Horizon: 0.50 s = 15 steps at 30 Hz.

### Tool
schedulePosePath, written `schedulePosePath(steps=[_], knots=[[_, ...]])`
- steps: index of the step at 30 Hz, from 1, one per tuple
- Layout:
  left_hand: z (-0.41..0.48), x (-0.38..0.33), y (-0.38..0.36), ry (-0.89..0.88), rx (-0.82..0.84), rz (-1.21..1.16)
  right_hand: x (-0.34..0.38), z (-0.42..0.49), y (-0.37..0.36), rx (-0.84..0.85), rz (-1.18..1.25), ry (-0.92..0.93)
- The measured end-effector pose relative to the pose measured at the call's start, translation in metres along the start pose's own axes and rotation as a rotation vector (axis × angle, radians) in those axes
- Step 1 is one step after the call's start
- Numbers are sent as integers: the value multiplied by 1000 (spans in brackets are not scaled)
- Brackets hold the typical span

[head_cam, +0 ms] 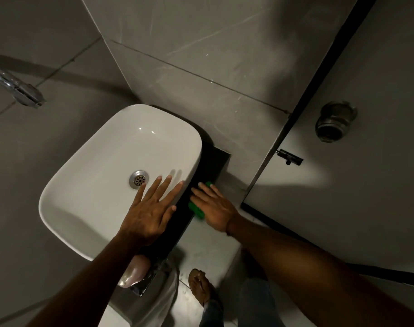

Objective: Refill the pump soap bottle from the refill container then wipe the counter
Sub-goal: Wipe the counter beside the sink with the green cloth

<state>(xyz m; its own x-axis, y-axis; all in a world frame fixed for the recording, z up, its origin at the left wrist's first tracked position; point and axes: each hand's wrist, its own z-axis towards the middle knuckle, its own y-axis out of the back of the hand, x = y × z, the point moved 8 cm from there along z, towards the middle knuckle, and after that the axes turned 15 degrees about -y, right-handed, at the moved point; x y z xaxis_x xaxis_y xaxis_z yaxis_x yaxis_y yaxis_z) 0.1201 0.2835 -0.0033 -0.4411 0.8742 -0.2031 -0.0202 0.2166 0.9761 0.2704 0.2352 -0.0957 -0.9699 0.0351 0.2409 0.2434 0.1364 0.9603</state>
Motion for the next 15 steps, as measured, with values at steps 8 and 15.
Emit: schedulePosePath(steps=[8,15], knots=[[1,0,0,13,3,27,32,-10,-13,66,85,101],[1,2,0,49,-9,55,-53,42,22,74,-14,24]])
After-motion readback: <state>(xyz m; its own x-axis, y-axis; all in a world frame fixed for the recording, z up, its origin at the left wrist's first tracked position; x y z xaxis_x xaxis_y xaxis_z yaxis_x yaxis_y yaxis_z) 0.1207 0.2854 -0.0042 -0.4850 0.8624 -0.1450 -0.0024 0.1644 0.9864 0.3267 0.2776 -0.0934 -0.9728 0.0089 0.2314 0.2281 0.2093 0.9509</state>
